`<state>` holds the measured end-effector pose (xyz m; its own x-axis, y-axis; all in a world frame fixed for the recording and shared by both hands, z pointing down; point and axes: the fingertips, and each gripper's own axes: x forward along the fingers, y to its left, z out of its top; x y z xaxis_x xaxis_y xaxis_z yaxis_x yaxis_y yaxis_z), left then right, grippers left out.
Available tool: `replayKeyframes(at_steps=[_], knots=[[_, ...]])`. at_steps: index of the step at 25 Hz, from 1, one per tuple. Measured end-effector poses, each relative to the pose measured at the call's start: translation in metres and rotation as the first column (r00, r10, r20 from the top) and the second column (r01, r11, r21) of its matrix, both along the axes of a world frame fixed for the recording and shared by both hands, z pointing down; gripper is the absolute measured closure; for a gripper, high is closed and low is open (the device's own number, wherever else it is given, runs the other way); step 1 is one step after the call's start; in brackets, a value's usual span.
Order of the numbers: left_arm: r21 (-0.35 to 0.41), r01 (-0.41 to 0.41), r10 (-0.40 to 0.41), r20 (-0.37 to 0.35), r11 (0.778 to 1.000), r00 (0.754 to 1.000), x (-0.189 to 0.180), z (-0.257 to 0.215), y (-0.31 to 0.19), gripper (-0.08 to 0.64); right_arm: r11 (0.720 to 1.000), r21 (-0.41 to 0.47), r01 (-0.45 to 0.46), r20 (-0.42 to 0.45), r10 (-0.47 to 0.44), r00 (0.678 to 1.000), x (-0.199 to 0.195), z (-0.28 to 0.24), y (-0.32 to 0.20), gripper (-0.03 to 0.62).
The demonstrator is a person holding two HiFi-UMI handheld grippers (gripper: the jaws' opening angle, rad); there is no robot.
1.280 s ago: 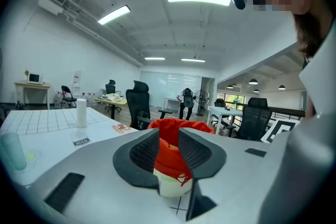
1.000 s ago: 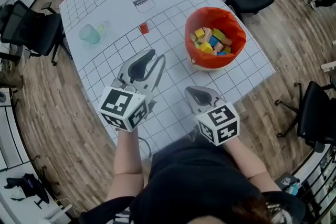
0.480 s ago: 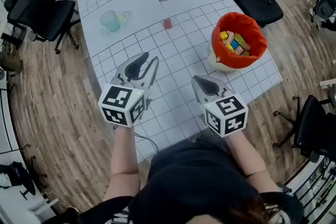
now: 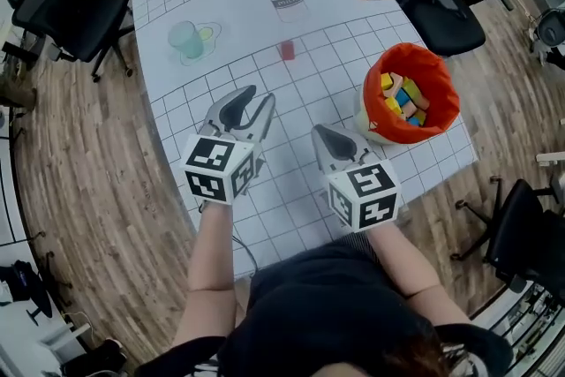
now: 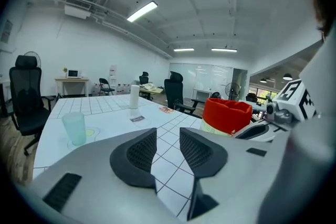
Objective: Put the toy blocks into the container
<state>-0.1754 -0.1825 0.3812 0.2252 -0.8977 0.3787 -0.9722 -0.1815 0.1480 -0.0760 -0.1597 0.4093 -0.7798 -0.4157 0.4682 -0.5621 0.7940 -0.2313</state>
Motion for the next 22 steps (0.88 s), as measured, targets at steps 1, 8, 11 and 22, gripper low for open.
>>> replayKeyframes(at_steps=[1,8,11,22], knots=[[-0.007,-0.005,0.005,0.006,1.0,1.0,0.003,0.004,-0.012,0.417,1.0,-0.003,-0.004,0.001,0.004,1.0,-0.001,0.004,-0.011,0.578],[-0.072,0.011,-0.01,0.015,0.997,1.0,-0.017,0.035,-0.047,0.399,0.999,-0.017,-0.049,-0.001,0.049,0.999,-0.027,0.03,-0.044,0.578],[-0.101,0.027,-0.027,0.001,0.995,1.0,-0.022,0.058,-0.068,0.396,0.997,-0.033,-0.068,-0.006,0.068,0.998,-0.031,0.046,-0.057,0.578],[-0.157,0.062,-0.068,-0.036,0.986,0.997,-0.024,0.113,-0.134,0.376,0.995,-0.085,-0.047,-0.064,0.041,0.997,-0.041,0.088,-0.062,0.578]])
